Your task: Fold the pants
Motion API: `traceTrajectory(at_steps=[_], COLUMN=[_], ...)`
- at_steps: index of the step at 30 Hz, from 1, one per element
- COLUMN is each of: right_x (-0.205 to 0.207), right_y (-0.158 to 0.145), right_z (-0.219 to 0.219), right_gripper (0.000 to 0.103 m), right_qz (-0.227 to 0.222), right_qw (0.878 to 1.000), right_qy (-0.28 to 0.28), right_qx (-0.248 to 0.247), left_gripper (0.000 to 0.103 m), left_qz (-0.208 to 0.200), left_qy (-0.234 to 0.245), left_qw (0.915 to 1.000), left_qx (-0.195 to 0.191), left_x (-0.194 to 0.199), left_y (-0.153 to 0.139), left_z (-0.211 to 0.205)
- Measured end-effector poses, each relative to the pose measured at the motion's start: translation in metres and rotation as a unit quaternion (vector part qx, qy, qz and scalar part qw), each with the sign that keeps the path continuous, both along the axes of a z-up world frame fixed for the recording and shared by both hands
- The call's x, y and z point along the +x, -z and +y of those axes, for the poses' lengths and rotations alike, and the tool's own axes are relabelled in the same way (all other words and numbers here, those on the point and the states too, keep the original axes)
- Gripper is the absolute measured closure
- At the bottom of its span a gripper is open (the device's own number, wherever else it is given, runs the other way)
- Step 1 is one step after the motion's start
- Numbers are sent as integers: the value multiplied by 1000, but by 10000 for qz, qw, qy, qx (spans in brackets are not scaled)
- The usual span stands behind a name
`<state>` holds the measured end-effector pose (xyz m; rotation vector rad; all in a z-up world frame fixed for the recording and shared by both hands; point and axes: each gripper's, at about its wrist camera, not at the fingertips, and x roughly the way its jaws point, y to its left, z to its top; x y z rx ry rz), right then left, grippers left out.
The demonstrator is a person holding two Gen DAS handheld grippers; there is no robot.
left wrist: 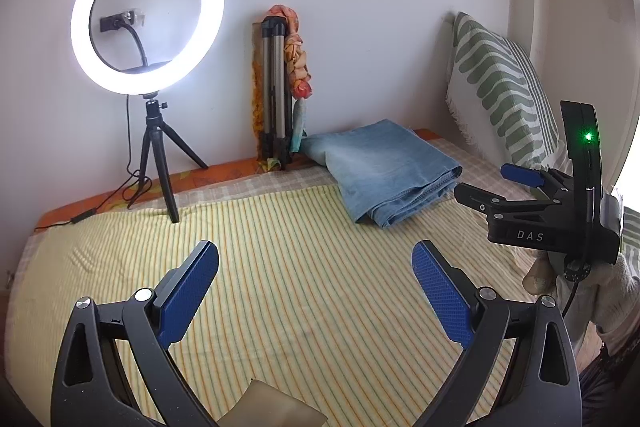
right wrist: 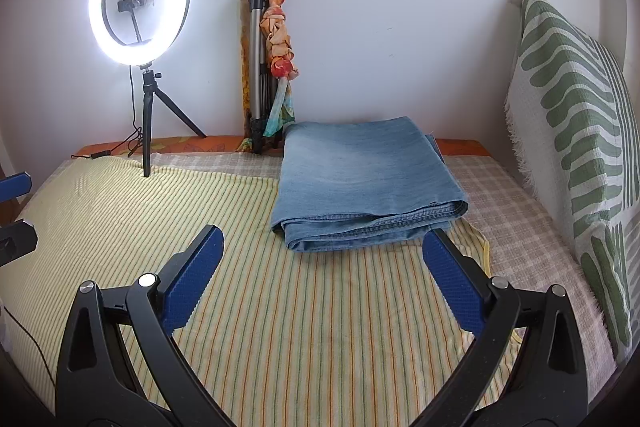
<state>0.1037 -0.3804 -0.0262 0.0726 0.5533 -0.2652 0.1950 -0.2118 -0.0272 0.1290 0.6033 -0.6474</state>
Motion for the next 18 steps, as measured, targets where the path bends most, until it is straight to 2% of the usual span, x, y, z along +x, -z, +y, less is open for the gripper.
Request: traceTrajectory(at_steps=[18], right_x=[3], right_y=[1], right_z=[2], right_gripper=[2], right_qz=[40], right_qw=[10000], right_qy=[-69], right_qx=[-6], left_gripper=[5], left_qz=[-22], left_qy=[-7], left_qw=[10000], left_qx=[11], left_x=[-1], left_y=[-1], left_z=[1])
